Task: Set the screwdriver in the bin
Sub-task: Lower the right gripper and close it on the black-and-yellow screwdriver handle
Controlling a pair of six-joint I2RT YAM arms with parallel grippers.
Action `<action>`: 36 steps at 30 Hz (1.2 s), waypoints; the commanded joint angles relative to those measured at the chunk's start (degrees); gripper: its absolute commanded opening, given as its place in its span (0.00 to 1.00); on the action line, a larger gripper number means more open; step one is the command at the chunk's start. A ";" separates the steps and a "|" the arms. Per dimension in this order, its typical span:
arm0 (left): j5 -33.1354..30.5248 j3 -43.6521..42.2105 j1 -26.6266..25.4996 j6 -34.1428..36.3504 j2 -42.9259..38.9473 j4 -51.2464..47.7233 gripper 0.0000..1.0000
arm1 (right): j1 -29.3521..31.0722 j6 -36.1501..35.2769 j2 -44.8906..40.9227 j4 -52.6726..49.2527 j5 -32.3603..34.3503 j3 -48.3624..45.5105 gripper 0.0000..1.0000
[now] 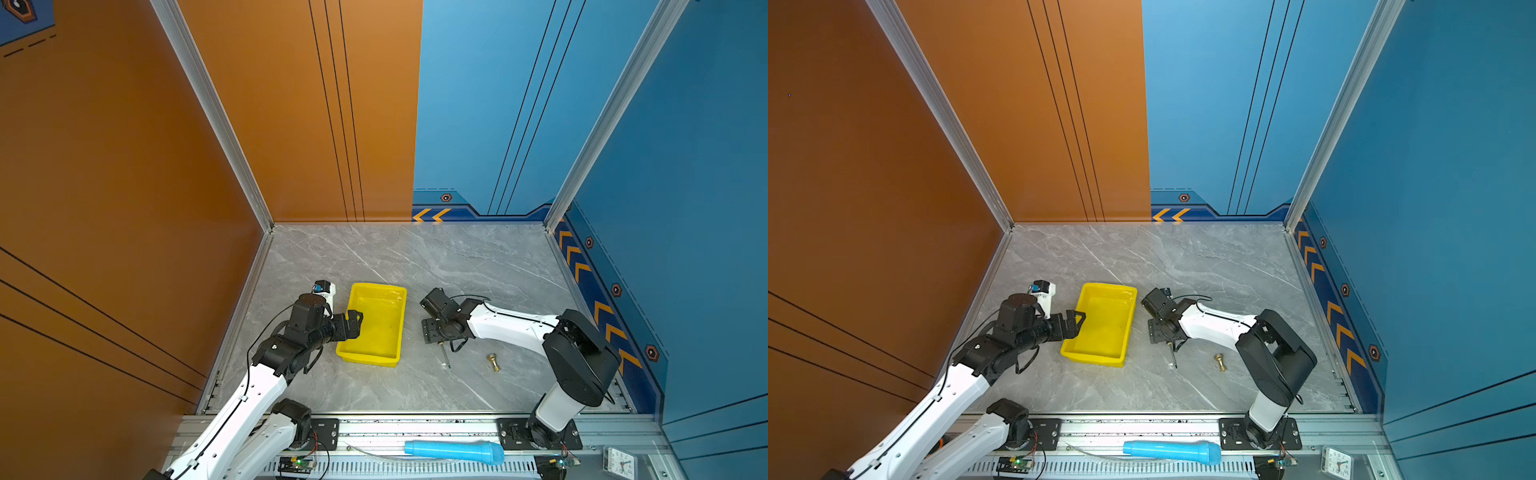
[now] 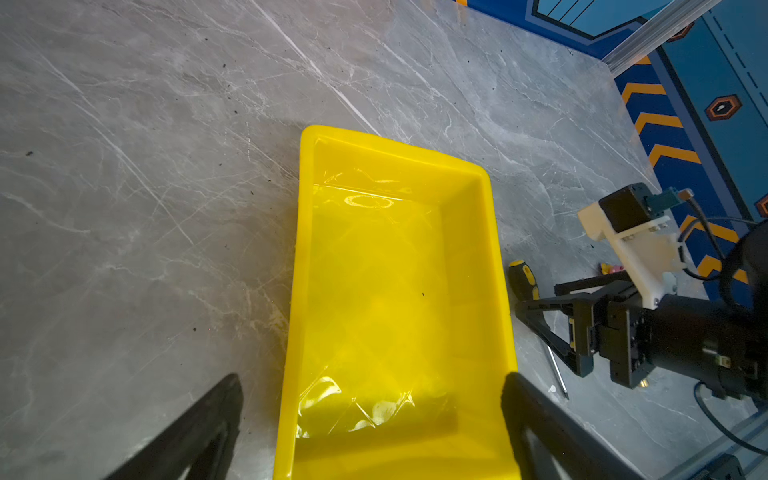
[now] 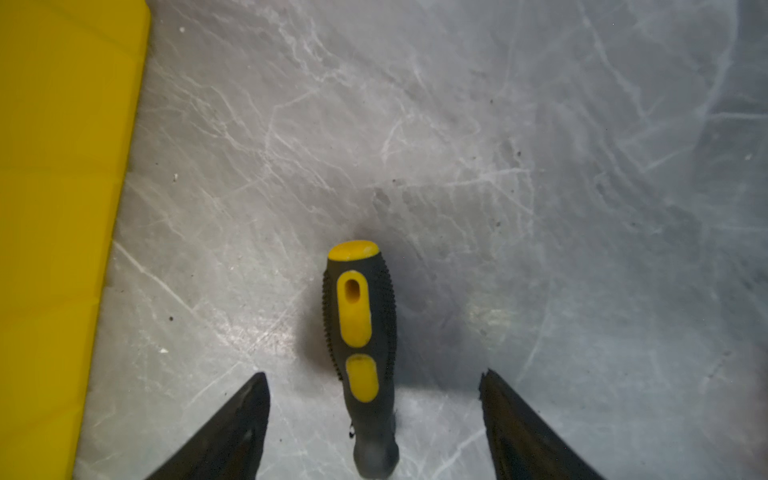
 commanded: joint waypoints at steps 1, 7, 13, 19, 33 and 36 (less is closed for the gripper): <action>-0.70 -0.69 -0.61 -0.72 -1.17 -0.41 0.98 | -0.45 -1.63 2.33 1.00 -0.74 1.46 0.78; -0.71 -1.53 -1.95 -1.72 -2.96 -0.33 0.98 | -1.44 -2.12 4.92 2.14 -1.86 2.27 0.70; 4.12 0.64 -5.26 3.32 -3.02 -0.40 0.98 | -2.55 -3.84 6.35 2.23 -3.25 2.85 0.58; 3.31 0.95 -8.09 3.79 -2.67 -0.44 0.98 | -3.86 -4.72 7.34 2.24 -4.94 3.23 0.41; -0.35 5.29 -8.69 6.57 2.00 -0.28 0.98 | -4.48 -5.81 6.13 2.24 -5.90 1.89 0.02; -1.00 6.45 -8.70 7.55 2.88 -0.24 0.98 | -4.47 -5.72 5.10 2.33 -5.86 1.87 0.00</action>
